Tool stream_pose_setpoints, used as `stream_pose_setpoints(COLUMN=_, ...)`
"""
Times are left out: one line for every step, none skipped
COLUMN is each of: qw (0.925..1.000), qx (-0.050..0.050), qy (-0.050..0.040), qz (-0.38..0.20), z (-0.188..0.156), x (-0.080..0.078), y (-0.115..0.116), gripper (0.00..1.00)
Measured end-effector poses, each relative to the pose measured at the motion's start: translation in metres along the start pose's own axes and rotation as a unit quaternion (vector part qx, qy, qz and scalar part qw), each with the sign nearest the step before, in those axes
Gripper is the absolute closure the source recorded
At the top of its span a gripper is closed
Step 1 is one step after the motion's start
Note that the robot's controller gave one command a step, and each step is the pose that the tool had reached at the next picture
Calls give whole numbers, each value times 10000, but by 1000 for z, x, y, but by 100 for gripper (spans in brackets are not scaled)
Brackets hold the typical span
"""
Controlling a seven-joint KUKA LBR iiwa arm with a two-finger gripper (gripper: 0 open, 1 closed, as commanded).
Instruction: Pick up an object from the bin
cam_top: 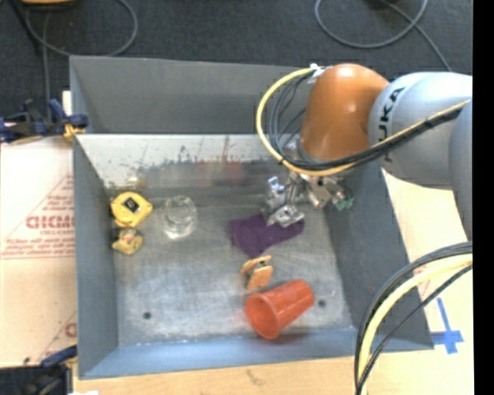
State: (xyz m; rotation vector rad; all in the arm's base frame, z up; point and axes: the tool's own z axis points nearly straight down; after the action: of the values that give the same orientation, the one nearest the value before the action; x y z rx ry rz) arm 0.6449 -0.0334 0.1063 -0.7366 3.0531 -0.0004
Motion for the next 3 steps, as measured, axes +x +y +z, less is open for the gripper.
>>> stream_pose_setpoints(qw=10000, qx=-10, qy=16, qz=4, z=-23, x=1, y=0, gripper=100)
stream_pose_setpoints(qw=10000, qx=7, qy=-11, qz=9, z=-44, x=0, y=-1, gripper=100)
stream_pose_setpoints(qw=10000, qx=22, qy=-34, qz=12, z=-55, x=-2, y=-2, gripper=100)
